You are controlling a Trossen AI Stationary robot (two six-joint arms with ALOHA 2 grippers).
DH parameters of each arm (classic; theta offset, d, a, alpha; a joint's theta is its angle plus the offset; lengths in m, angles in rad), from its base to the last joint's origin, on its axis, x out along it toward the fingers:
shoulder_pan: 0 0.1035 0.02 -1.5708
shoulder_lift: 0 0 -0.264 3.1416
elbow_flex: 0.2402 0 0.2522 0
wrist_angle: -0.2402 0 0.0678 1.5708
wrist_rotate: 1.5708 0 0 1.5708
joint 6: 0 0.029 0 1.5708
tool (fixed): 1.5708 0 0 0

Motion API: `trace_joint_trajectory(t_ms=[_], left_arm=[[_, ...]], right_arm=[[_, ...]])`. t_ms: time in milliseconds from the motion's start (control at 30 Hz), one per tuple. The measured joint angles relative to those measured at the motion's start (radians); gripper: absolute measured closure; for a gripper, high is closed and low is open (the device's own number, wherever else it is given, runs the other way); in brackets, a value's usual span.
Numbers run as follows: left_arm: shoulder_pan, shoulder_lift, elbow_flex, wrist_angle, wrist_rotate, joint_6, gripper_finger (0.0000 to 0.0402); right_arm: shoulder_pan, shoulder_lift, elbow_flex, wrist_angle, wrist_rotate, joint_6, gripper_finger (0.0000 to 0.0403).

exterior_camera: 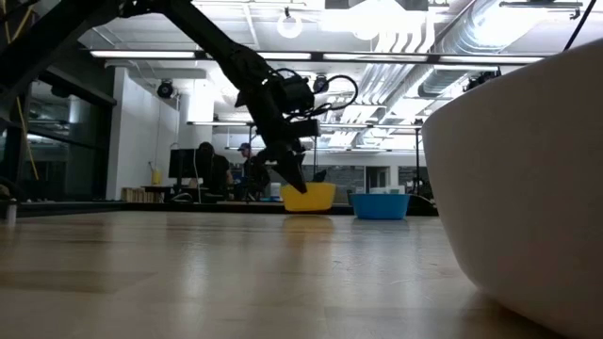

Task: Nest bowls inside each other
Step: Stack the yellow bowl on the red bowl

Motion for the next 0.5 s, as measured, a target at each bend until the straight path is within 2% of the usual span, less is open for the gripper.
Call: trace_joint_trajectory(t_ms=[233, 367, 500], left_arm=[[-0.048, 0.0, 0.107, -0.186, 0.005, -0.052, 0.0399], [-0.122, 0.0, 0.162, -0.287, 0.002, -0.057, 0.04], [-0.218, 0.0, 0.205, -0.354, -0.044, -0.072, 0.04]], right_arm=[[0.0, 0.0, 0.0, -0.001, -0.003, 0.0, 0.0387], [0.003, 0.0, 0.0, -0.001, -0.012, 0.0, 0.0387], [0.021, 0.0, 0.0, -0.001, -0.031, 0.0, 0.0387]])
